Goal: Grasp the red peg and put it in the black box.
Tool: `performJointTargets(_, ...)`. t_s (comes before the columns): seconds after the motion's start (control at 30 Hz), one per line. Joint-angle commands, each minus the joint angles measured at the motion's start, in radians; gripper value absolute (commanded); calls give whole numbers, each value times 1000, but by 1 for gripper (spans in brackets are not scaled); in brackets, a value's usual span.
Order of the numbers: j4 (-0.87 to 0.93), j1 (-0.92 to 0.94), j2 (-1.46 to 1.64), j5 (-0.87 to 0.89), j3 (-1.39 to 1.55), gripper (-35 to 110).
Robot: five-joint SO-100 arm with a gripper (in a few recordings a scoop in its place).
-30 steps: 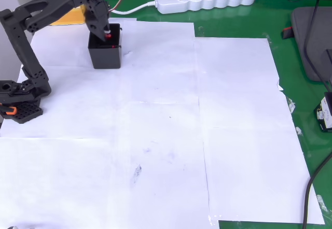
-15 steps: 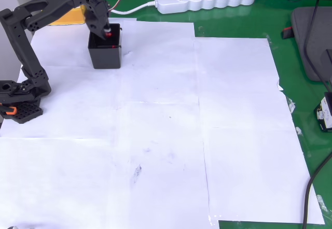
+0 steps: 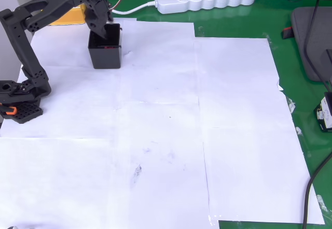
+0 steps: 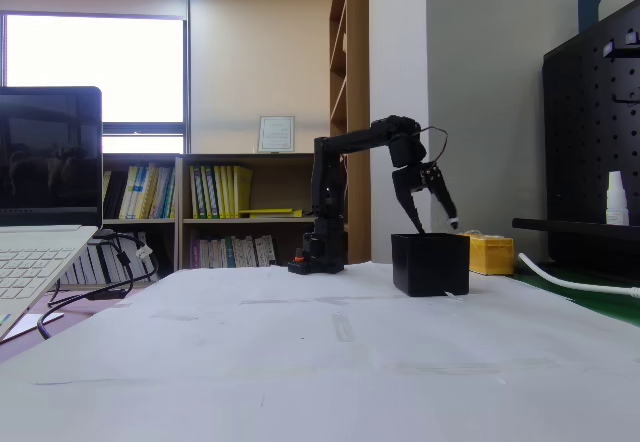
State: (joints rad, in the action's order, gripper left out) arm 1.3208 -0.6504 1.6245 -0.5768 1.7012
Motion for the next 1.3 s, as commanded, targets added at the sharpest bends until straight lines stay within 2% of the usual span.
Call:
performJointTargets(0.0,-5,-2,-61,3,81,32)
performJointTargets(0.17,12,2,-81,14,81,33)
performJointTargets(0.2,17,5,-87,18,80,30)
performJointTargets(0.23,28,9,-95,20,80,19)
performJointTargets(0.27,32,18,-101,23,80,2)
performJointTargets(0.3,43,32,-110,26,78,0)
performJointTargets(0.5,89,152,-242,-75,34,0)
performJointTargets(0.63,138,270,-391,-221,-54,0)
performJointTargets(0.87,51,575,-739,-638,-615,0)
performJointTargets(0.97,98,658,-873,-773,-816,0)
performJointTargets(1.03,110,687,-942,-822,-957,0)
performJointTargets(1.27,-75,738,-1103,-848,-1368,0)
